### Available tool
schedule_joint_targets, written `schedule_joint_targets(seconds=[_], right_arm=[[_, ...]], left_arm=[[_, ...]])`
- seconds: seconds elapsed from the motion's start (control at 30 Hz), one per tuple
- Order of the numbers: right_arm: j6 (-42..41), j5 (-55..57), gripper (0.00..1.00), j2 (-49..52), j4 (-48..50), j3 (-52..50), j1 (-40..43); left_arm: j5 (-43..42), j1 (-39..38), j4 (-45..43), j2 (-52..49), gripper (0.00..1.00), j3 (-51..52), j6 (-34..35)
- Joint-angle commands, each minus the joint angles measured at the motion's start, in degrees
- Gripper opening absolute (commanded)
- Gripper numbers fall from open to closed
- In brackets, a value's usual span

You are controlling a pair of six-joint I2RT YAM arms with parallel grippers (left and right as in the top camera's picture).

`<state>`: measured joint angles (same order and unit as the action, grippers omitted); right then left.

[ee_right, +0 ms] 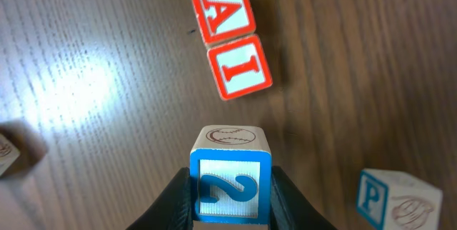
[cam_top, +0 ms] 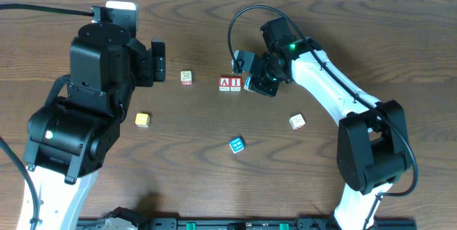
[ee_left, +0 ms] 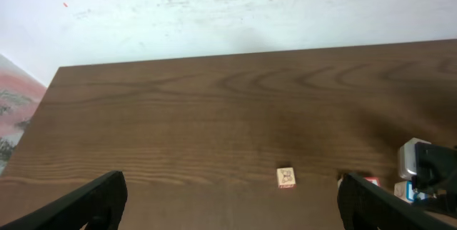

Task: Spell out Ai2
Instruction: 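Carry the 2 block left to just right of the I block, then lower the 2 block beside the I block and align it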

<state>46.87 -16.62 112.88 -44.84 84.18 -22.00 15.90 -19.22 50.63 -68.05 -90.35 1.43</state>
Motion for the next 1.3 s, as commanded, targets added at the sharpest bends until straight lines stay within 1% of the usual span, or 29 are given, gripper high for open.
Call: schedule_joint_targets(seconds=[0.0, 0.27, 1.27], right_arm=[[1.66, -0.02, 0.01, 0.68, 0.96, 0.79, -0.33], [3.13, 0.70, 0.01, 2.97, 2.23, 0.79, -0.33], [3.02, 0.74, 0.01, 6.80, 5.55, 0.79, -0.44]], left_arm=[[1.68, 0.17, -0.07, -0.20, 0.96, 0.20, -0.63], [1.66, 0.17, -0.31, -0.20, 0.95, 0.20, -0.61], [1.66, 0.17, -0.66, -0.20, 0.95, 0.20, -0.61]])
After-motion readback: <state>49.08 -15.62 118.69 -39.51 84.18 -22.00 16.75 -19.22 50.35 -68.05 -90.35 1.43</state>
